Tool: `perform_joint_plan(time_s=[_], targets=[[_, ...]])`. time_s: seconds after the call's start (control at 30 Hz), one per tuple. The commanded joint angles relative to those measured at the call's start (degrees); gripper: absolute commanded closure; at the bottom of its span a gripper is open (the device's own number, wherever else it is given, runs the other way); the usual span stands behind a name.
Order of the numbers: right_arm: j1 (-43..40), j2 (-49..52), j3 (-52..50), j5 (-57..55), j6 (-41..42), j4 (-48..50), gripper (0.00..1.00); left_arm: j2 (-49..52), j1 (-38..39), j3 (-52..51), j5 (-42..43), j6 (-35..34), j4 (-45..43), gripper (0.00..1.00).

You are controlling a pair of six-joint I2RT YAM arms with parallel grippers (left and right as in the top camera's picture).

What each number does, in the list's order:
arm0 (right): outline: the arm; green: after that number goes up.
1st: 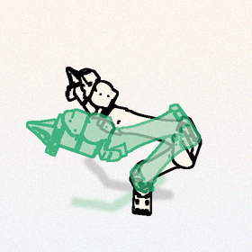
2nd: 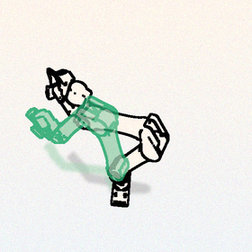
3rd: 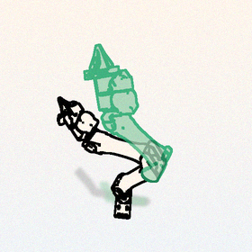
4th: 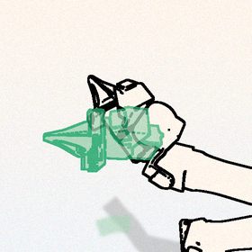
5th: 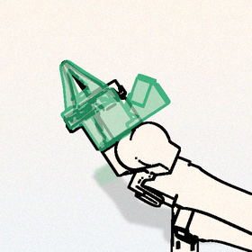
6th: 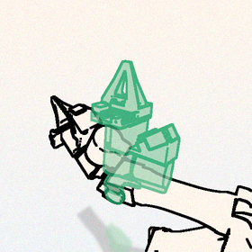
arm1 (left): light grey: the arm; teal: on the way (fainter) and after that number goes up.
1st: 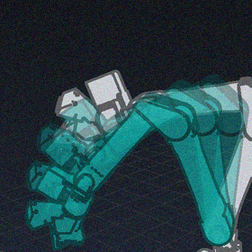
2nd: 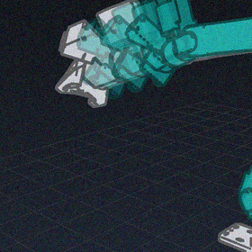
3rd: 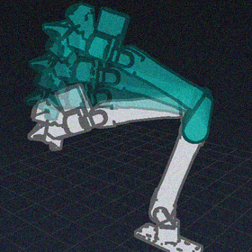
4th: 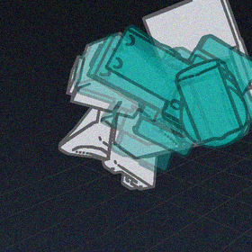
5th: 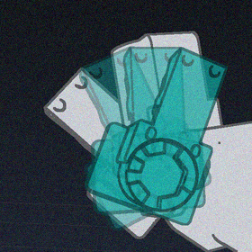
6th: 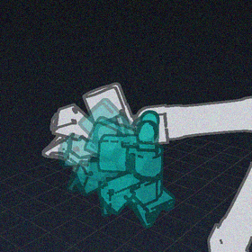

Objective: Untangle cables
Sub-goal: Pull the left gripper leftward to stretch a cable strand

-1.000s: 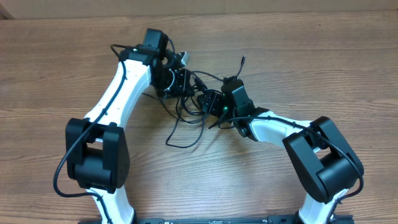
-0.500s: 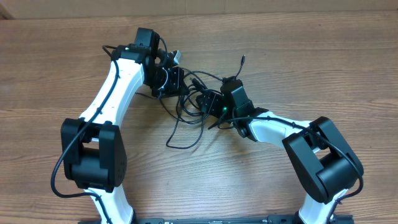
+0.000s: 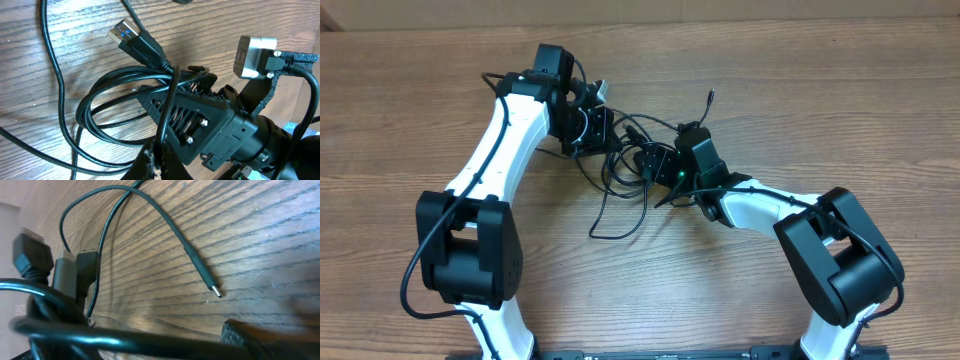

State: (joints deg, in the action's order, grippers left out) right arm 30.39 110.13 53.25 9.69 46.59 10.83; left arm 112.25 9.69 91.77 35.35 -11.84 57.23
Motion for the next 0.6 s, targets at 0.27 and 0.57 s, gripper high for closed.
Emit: perform_joint_plan(time_s=[0.27, 0.57], targets=[[-0.61, 1.97, -1.53, 1.31, -2.14, -0.39, 0.51, -2.36, -1.75, 1.29, 0.13, 1.60, -0.09, 0.96], [-2.54, 1.97, -1.53, -7.10, -2.10, -3.48, 0.63, -2.36, -5.20, 1.29, 0.09, 1.62, 1.05, 0.96]])
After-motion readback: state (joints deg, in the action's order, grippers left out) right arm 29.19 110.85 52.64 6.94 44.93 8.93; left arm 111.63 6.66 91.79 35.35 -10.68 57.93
